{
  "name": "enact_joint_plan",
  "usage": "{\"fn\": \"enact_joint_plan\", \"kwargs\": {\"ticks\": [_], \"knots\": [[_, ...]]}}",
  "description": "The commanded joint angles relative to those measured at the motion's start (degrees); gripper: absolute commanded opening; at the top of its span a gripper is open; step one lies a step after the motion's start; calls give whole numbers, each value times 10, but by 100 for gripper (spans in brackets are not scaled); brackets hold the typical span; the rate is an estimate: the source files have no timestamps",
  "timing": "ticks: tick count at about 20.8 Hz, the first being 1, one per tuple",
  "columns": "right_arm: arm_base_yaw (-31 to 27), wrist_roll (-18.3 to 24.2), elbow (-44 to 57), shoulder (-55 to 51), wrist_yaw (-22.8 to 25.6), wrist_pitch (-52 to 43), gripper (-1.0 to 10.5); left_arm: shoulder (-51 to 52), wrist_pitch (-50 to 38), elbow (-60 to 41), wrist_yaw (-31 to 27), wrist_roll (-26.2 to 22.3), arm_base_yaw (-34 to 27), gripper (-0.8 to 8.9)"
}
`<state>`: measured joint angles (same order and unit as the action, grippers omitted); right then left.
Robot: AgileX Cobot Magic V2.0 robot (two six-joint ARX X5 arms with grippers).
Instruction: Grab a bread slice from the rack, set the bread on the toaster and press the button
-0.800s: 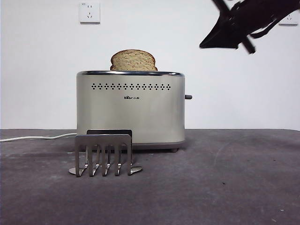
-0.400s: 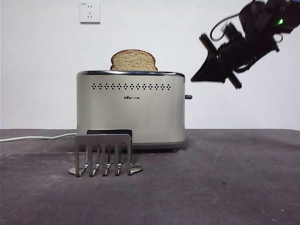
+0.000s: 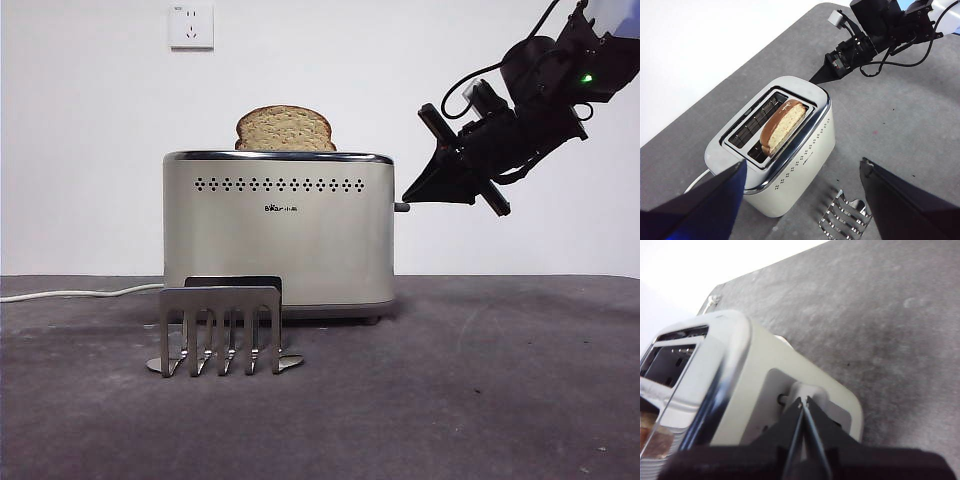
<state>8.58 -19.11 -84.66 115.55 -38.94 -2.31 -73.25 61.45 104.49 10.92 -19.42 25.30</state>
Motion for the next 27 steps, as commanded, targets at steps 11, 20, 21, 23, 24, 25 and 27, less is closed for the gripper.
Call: {"fn": "enact_joint_plan", "kwargs": {"ticks": [11,20,21,23,24,25,27], "knots": [[6,13,-1,67,2,-2,-13,2,12,-1,2,15,2,377],[10,48,-1,98,3,27,-13,2,12,-1,1,15,2,377],[10,52,-1,98,3,28,-13,2,12,-1,1,15,2,377],[10,52,-1,98,3,28,-13,2,12,-1,1,15,2,377],[10,52,-1,98,3,28,-13,2,12,-1,1,15,2,377],[10,52,-1,98,3,28,-13,2,13,-1,1,15,2,377],[10,52,-1,98,3,28,-13,2,13,-1,1,15,2,377]]}}
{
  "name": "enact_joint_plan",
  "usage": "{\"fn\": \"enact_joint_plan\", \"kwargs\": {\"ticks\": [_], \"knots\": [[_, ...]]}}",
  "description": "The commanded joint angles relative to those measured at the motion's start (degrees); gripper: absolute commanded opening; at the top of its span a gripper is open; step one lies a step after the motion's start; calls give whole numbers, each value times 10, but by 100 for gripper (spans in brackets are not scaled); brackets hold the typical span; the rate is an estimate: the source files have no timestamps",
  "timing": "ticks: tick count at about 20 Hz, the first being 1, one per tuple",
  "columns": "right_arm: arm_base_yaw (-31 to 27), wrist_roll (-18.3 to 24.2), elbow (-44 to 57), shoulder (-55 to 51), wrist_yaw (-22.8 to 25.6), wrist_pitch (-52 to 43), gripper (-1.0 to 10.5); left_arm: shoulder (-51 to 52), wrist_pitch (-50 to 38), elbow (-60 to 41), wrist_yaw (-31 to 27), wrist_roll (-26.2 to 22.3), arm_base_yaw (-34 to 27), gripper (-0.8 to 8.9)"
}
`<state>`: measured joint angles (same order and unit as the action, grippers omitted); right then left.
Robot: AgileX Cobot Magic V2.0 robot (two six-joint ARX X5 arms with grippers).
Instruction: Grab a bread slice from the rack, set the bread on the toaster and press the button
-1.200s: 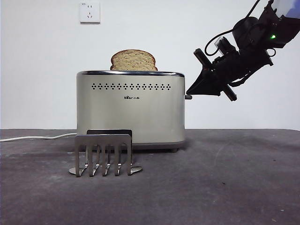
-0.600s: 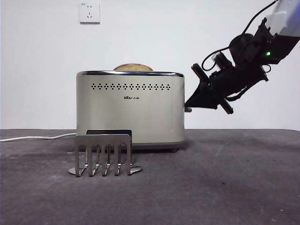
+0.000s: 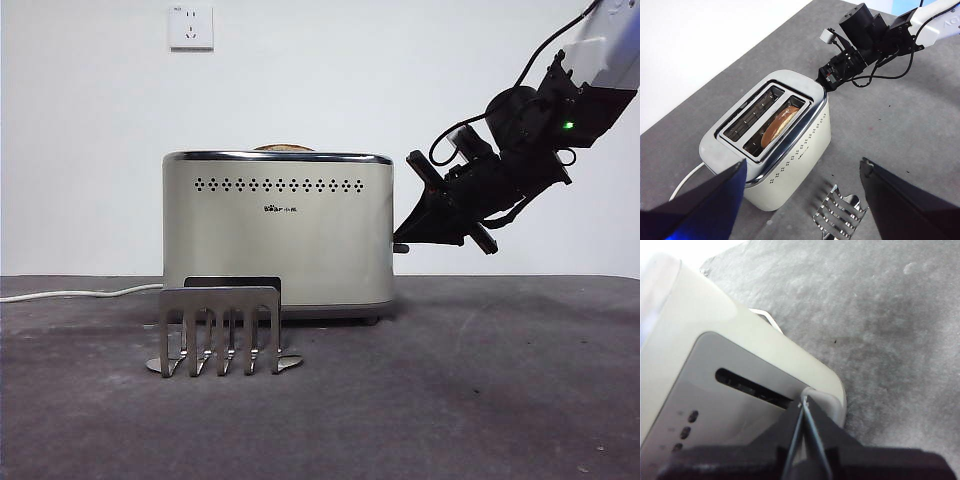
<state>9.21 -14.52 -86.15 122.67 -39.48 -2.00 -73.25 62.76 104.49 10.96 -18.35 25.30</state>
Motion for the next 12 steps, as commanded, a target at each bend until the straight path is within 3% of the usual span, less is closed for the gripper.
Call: {"fn": "enact_joint_plan", "kwargs": {"ticks": [1,12], "knots": [[4,6,14,27,8,25,-13,2,0,-1,1,4,2,377],[1,4,13,-28,-8,26,-13,2,17,-1,1,4,2,377]]}}
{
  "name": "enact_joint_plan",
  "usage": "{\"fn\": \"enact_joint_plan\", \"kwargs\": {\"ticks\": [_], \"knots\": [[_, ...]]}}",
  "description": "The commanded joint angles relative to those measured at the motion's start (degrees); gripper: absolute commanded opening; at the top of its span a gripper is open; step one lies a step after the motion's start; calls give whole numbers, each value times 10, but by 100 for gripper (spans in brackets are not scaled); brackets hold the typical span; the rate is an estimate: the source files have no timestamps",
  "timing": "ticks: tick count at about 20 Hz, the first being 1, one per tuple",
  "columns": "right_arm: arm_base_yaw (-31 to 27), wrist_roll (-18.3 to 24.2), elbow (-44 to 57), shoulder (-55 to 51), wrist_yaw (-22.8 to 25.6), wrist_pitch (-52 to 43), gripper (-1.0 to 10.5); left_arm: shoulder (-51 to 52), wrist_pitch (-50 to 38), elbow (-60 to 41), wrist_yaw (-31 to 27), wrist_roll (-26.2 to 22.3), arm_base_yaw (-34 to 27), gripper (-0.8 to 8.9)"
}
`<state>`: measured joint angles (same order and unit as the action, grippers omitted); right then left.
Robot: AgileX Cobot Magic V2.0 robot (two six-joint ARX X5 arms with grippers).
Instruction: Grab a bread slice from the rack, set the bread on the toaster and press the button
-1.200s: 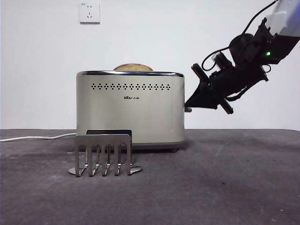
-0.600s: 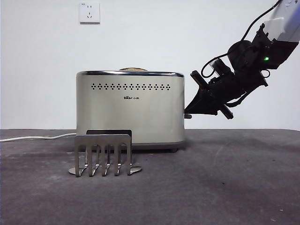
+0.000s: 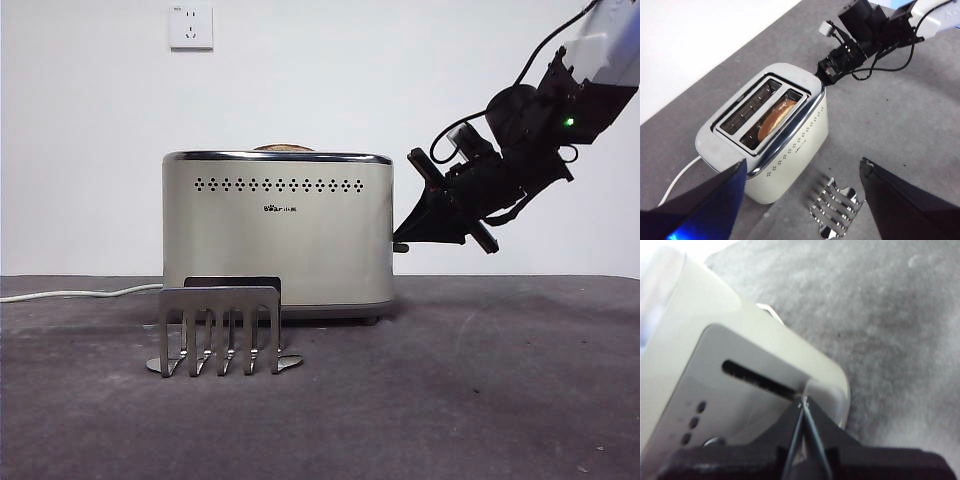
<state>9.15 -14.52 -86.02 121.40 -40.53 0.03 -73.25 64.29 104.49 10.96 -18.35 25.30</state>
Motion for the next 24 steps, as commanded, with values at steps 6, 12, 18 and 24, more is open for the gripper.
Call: {"fn": "enact_joint_plan", "kwargs": {"ticks": [6,12,18,24], "knots": [[-1,45,12,-184,5,144,-13,2,3,-1,1,4,2,377],[9,175,12,-374,4,442,-13,2,16,-1,1,4,2,377],[25,233,12,-493,5,593,-12,2,49,-1,1,5,2,377],[31,247,12,-573,6,641,-12,2,83,-1,1,17,2,377]]}}
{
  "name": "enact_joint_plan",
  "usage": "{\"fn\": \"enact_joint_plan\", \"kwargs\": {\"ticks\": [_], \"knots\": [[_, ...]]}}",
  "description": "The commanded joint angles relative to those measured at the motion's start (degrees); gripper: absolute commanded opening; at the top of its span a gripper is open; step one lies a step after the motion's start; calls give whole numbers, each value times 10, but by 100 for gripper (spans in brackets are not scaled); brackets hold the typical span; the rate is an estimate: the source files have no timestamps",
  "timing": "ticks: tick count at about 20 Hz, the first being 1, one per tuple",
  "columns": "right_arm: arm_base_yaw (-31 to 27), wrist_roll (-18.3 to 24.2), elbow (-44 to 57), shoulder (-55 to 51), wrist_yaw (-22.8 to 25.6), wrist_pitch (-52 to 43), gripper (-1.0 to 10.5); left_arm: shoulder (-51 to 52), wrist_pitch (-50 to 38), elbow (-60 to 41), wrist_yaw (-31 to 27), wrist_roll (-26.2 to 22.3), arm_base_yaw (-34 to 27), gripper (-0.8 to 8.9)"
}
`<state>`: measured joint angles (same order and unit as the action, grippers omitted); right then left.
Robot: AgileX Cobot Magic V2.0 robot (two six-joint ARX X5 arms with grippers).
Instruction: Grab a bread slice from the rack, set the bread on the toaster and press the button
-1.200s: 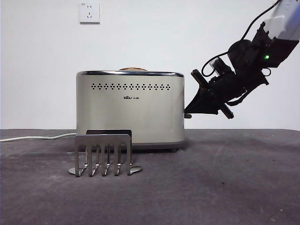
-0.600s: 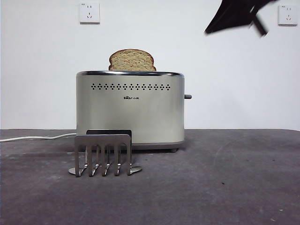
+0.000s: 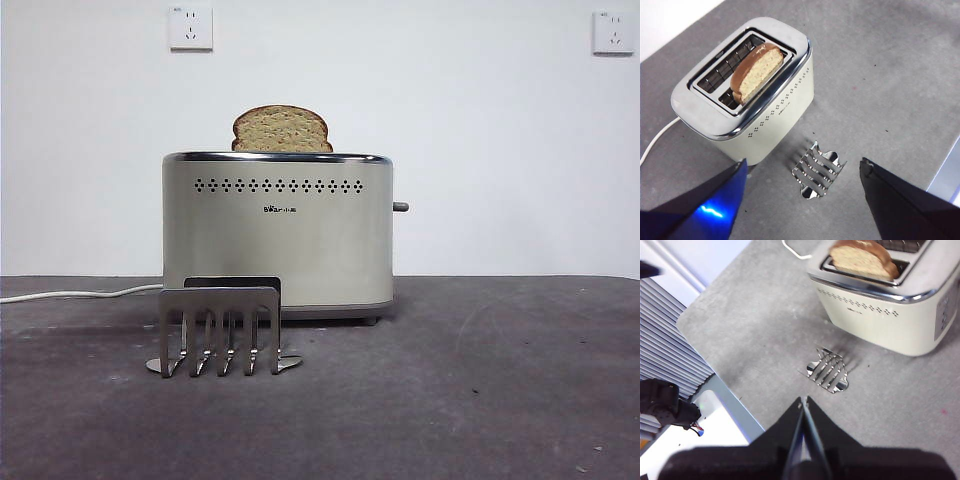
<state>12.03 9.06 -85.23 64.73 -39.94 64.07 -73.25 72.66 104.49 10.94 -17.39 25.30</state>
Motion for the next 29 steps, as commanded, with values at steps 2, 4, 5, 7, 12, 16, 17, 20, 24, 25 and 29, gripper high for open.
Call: {"fn": "enact_joint_plan", "kwargs": {"ticks": [2,4,5,7,12,16,17,20,24,25,29], "knots": [[2,11,4,-14,0,5,-12,2,1,-1,1,8,2,372],[2,11,4,-14,0,16,-12,2,7,-1,1,7,2,247],[2,11,4,-14,0,19,-12,2,9,-1,1,7,2,83],[2,11,4,-14,0,18,-12,2,11,-1,1,7,2,-8],[1,9,4,-14,-1,17,2,2,7,-1,-2,8,2,-4],[0,9,4,-14,0,17,2,2,7,-1,-2,8,2,-4],[0,9,4,-14,0,17,2,2,7,-1,-2,8,2,-4],[0,9,4,-14,0,17,2,2,7,-1,0,8,5,-4],[0,9,4,-14,0,17,2,29,0,-1,-9,-6,-20,-4],[0,9,4,-14,0,17,2,51,-27,-3,-21,-19,-40,-4],[0,9,4,-14,0,17,2,175,-266,-94,12,29,-148,-4]]}}
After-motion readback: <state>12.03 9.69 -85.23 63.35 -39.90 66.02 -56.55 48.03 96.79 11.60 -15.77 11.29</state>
